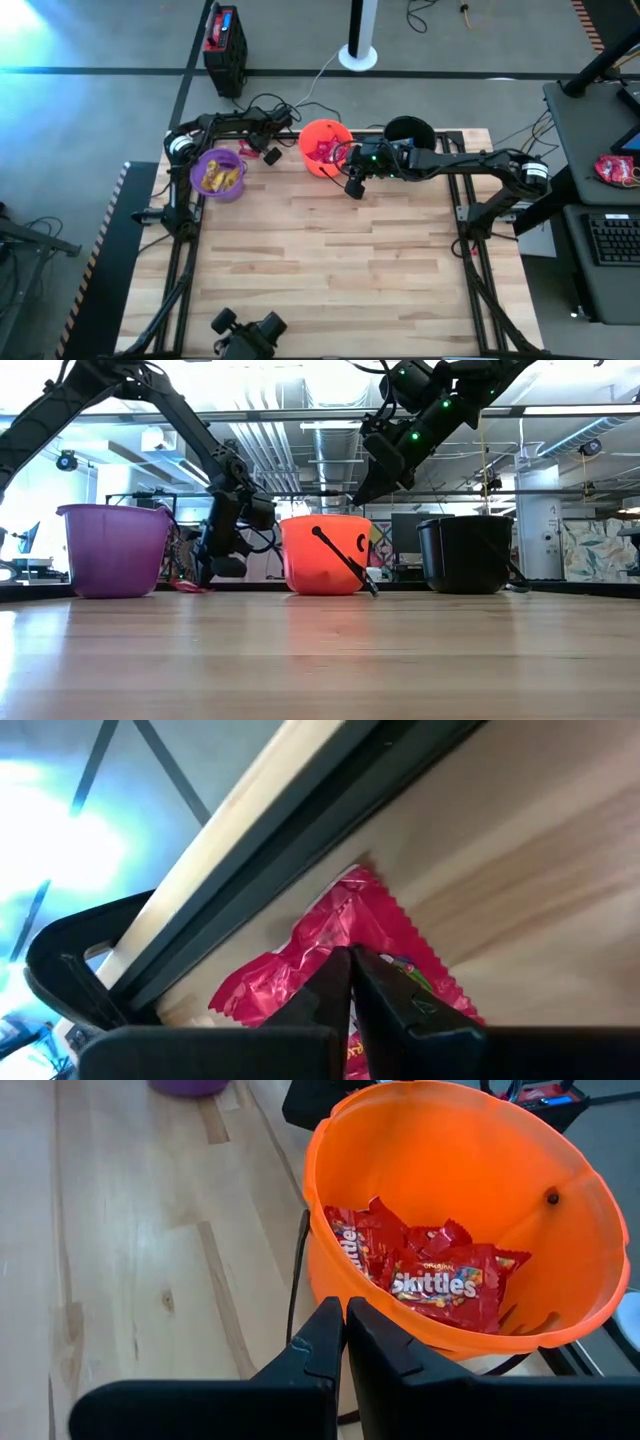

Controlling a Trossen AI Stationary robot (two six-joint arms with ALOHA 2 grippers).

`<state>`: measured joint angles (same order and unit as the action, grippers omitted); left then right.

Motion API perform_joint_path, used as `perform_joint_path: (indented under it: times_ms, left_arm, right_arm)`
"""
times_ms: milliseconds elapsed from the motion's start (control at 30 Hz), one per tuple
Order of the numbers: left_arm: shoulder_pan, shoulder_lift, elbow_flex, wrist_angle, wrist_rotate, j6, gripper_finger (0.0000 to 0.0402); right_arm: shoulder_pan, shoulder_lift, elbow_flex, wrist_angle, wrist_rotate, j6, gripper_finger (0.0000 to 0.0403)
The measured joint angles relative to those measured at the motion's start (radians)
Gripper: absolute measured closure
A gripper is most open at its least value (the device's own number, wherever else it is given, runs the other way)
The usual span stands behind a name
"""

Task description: Sort candy by brand, put in halloween buckets

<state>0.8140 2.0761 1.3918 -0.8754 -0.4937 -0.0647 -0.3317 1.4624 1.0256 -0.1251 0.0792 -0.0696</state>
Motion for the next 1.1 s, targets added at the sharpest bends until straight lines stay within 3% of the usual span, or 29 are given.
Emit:
perform_joint_path:
  times_ms: [333,567,1100]
  left_arm:
    - [-0.038,-0.001,0.0,-0.029,0.039,0.005,0.0402]
    - [-0.069,-0.009,-0.001,-0.037,0.133,0.029,0.0402]
    - [-0.094,-0.059,0.001,-0.042,0.17,0.037,0.0402]
  right_arm:
    - [0.0,0.0,0.0,0.0,0.0,0.0,0.039]
    - [0.0,0.0,0.0,0.0,0.0,-0.001,0.039]
    - [0.0,0.0,0.001,0.001,0.0,-0.001,0.039]
